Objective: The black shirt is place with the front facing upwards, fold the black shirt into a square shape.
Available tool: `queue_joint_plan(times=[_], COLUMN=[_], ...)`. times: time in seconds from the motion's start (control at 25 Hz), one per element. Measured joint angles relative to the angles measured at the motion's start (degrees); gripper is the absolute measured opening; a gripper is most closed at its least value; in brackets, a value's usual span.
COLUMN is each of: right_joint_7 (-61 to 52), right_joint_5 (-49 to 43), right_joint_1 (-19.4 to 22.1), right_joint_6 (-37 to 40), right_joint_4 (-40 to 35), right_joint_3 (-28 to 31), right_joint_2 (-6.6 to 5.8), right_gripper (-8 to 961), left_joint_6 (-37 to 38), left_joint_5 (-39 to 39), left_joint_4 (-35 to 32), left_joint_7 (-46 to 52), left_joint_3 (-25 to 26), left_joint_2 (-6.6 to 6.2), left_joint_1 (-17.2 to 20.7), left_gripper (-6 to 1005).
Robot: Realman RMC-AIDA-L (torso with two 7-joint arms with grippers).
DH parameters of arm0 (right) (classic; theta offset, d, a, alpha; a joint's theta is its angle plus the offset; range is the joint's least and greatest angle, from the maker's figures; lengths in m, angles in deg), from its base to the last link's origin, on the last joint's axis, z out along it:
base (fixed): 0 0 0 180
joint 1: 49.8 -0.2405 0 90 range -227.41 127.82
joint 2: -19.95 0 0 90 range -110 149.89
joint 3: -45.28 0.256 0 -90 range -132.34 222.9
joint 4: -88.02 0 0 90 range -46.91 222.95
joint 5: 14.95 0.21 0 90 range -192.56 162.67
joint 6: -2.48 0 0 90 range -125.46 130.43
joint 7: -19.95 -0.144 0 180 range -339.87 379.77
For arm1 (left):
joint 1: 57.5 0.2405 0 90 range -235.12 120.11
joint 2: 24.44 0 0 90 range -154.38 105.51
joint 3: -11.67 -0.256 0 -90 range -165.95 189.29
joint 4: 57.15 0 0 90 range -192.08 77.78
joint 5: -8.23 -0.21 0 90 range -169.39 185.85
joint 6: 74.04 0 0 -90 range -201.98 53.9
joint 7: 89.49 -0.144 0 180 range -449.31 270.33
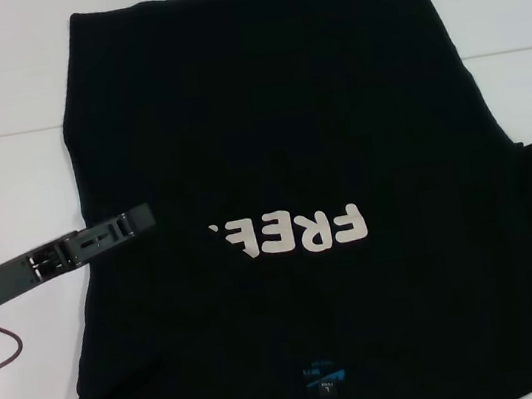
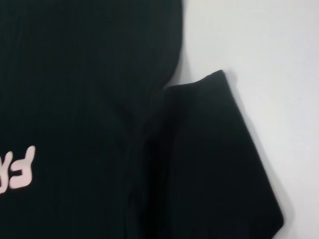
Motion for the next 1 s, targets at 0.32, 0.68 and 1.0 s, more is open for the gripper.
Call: queue_joint_plan(times=[0.32,0.68,1.0], right_joint_7=[0.0,-0.5,-0.5], right_joint_5=[-0.07,-0.09,-0.08], right_joint_1=[-0.68,-1.05,-2.01], right_joint_6=[-3.48,-4.97,-6.17], right_joint_4=[3.51,4.88,7.15], right_joint_3=[-0.37,-0.52,-0.59], right_joint_2=[0.26,0.25,0.2], right_gripper=[844,833,824], left_joint_6=[-0.34,-0.64,-0.7], left_joint_5=[0.05,0.15,0.15], left_joint_4=[0.65,0.7,0.81], left_joint_7=[0.0,-0.31,-0.48], left_joint_3=[-0.01,0.24,0.29], left_joint_2=[0.06,0.06,0.06], left_joint_1=[-0.02,-0.03,-0.03], left_gripper=[934,934,934])
